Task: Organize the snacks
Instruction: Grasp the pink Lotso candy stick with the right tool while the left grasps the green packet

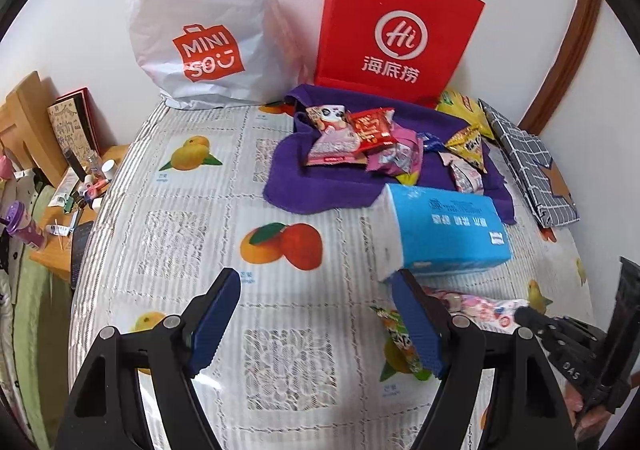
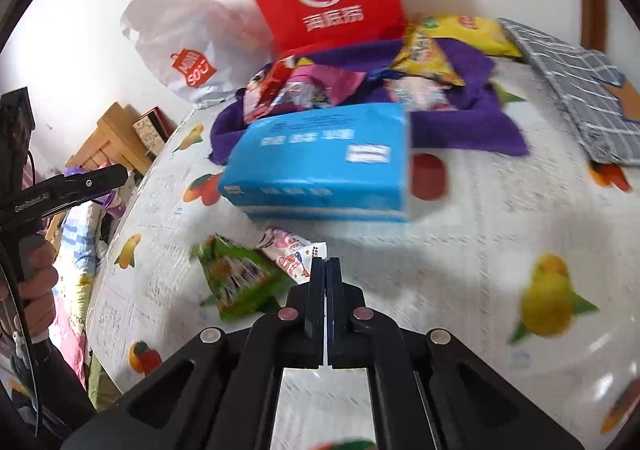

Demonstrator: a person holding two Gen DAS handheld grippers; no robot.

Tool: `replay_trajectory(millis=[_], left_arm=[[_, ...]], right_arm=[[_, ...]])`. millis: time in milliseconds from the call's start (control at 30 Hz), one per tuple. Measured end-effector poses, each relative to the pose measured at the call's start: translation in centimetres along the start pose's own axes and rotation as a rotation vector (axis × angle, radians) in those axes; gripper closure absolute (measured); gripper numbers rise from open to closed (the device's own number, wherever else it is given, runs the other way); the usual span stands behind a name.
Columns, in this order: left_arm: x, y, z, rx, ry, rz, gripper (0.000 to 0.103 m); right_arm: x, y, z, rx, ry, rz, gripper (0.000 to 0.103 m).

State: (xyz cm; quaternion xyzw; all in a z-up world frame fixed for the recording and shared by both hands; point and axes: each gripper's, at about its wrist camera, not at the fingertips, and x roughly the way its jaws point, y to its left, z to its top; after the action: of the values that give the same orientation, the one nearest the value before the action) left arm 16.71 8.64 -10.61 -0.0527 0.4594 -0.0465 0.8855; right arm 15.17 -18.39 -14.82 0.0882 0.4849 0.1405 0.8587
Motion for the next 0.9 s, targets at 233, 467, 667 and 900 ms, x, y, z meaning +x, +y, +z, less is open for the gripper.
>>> replay_trajectory(millis=[233, 467, 667, 900], left_arm=[[0.4, -1.6, -0.8, 0.013, 0.016, -0.008, 0.026], [0.7, -2.4, -1.2, 0.024, 0.030, 0.002, 0.026], [0.8, -1.9, -1.7, 0.013, 0.032, 0.018, 0.026], [0.4, 0.1, -3.1, -0.011, 0.034, 0.056, 0.026]], right_arm=[[-3.3, -2.7, -3.0, -0.039, 0.029, -0.103, 0.098], [-4.9, -1.7, -3.7, -0.149, -0.014, -0.109, 0.069], [-3.1, 0.6, -1.9, -0.258, -0.040, -0.091, 0.060], [2.5, 1.1, -1.8, -0.305, 0.056, -0.081, 0.060]])
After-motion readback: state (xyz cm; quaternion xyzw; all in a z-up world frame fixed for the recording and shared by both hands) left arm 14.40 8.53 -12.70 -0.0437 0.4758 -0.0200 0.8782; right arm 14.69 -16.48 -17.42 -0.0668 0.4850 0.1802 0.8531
